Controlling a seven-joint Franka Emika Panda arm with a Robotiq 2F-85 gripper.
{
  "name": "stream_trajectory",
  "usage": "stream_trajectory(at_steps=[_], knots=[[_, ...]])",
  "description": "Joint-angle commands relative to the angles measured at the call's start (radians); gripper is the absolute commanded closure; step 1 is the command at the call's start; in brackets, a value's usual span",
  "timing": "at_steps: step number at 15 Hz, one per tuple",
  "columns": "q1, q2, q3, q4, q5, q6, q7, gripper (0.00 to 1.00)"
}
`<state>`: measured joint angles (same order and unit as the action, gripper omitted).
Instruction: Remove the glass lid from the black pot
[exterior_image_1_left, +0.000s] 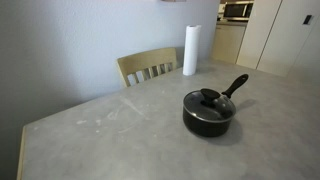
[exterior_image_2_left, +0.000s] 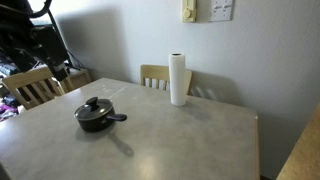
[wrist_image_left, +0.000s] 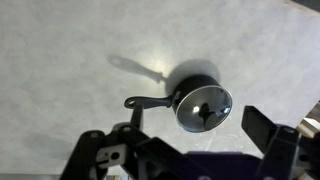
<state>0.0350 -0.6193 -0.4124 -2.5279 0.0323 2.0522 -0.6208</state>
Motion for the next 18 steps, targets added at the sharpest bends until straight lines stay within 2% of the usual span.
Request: stream_trajectory(at_steps=[1, 10, 14, 18], knots=[[-0.033, 0.009, 0.029, 0.002, 0.022, -0.003, -0.017, 0.00], [-0.033, 0.009, 0.029, 0.002, 0.022, -0.003, -0.017, 0.00], [0.016, 0.029, 0.121, -0.006, 0.052, 0.068, 0.052, 0.00], [0.084, 0.116, 0.221, 0.004, 0.103, 0.173, 0.137, 0.00]])
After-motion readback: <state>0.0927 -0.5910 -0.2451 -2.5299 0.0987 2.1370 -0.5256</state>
